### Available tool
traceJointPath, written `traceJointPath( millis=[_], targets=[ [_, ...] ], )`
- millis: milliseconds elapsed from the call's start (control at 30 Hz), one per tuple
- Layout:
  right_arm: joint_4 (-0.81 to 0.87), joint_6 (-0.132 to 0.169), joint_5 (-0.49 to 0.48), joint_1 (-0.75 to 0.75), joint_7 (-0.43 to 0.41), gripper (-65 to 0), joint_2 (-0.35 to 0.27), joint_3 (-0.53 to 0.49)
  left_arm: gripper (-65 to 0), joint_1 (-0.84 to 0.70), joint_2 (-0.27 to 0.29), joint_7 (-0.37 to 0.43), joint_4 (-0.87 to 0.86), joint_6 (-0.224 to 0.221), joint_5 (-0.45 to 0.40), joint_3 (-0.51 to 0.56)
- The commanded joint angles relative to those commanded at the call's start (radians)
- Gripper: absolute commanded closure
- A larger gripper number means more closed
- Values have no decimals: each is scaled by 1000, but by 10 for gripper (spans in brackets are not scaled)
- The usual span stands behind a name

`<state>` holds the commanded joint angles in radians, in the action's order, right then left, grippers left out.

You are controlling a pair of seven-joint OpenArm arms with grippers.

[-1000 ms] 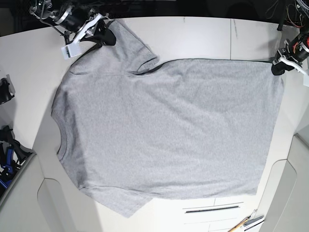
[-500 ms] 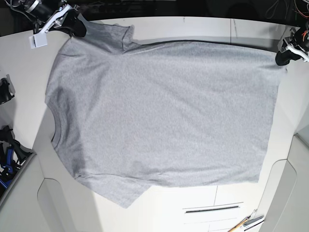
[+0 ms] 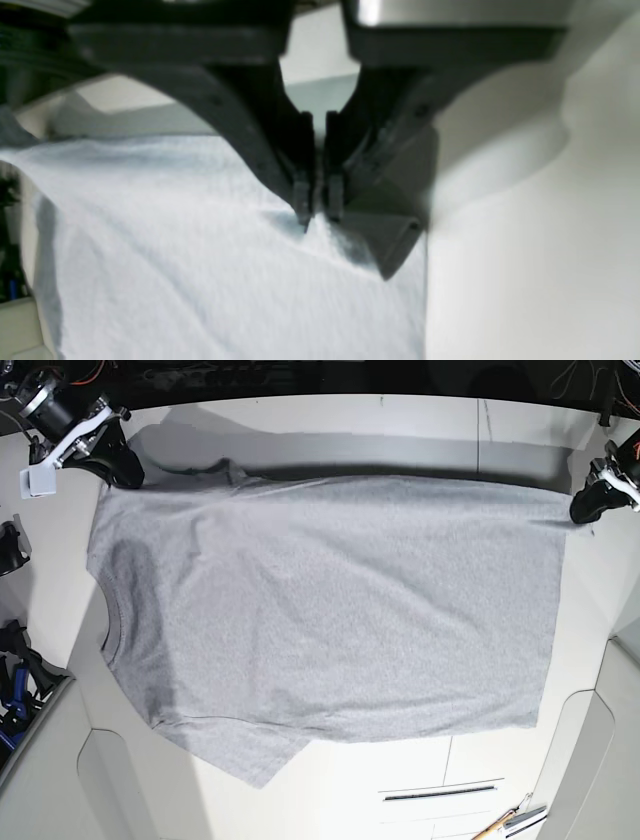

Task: Fold the T-shirt properly
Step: 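Lift the shoulder edge with both grippers and fold it over the shirt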

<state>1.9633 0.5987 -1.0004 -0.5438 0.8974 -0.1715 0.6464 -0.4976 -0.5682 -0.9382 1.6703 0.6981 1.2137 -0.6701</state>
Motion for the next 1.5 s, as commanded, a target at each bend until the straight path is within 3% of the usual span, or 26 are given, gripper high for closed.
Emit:
traceJointPath(
  millis=[167,300,433,733,900,1000,1067,1133,1200,1300,1400,1500],
  targets=[
    [-3,0,45,145,-2,0,-6,0,0,69,0,35,0,0,-90,33],
    [-42,0,105,273,-19,0,-14,-1,0,76,0,192,-1,0,-231,93],
    [-153,0,141,387,-33,0,-28,-18,0,132,1,260,-1,0,-370,170],
    [-412,0,138,566,-41,0,-45,-75,0,246,1,360,-95,0,-504,260],
    [-539,0,179,603,-115,0,-44,-113,0,309,3,386,-206,0,-504,274],
    [-595,0,182,604,-146,0,-43,-125,-139,312,3,404,-220,0,-499,274],
    [-605,0,182,603,-145,-178,-42,-125,-240,312,3,409,-220,0,-499,274],
    [-604,0,182,603,-145,-321,-42,-119,-294,312,3,409,-220,0,-497,274],
    [-597,0,182,603,-145,-345,-42,-94,-297,312,3,367,-220,0,-485,273],
    [-566,0,182,603,-96,-345,-42,-6,-297,312,3,275,-220,0,-397,257],
    [-535,0,159,587,-27,-345,-53,96,-297,308,3,179,-220,0,-278,191],
    [-534,0,148,536,-26,-345,-79,144,-297,298,4,79,-220,0,-144,113]
  ],
)
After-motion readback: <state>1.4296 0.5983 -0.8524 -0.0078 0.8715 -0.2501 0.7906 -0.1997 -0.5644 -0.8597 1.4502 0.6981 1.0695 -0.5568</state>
